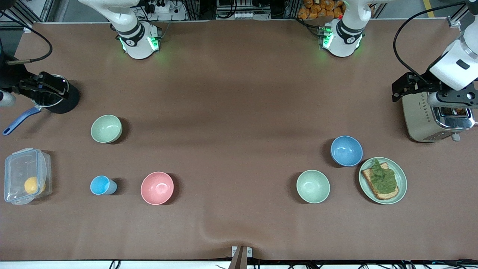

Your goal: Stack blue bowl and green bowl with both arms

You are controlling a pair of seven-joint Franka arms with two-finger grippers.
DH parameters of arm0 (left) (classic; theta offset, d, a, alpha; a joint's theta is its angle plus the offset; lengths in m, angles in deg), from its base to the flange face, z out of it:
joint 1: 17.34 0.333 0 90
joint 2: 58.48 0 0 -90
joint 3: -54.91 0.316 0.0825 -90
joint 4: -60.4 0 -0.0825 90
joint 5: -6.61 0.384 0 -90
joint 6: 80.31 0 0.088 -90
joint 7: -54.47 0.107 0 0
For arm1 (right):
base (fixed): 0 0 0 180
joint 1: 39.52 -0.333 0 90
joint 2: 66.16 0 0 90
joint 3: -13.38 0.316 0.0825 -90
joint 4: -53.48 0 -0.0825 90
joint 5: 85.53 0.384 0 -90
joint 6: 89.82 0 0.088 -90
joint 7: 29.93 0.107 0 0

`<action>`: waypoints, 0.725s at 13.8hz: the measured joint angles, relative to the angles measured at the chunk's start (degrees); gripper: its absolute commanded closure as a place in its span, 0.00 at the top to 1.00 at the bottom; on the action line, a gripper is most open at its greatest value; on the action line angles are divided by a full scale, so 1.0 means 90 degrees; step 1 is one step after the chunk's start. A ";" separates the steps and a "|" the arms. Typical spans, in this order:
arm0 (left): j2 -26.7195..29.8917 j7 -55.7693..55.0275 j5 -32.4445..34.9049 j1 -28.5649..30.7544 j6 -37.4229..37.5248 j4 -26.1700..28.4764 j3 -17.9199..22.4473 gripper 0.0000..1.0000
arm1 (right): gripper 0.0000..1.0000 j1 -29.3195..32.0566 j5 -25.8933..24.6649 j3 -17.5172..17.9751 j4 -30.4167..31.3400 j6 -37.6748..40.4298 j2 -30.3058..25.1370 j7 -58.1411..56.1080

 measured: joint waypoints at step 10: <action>-0.0058 -0.0034 0.0000 0.0030 0.0000 0.0008 0.0006 1.00 | 1.00 0.0006 -0.0006 -0.0014 0.0008 0.0008 0.0001 -0.0210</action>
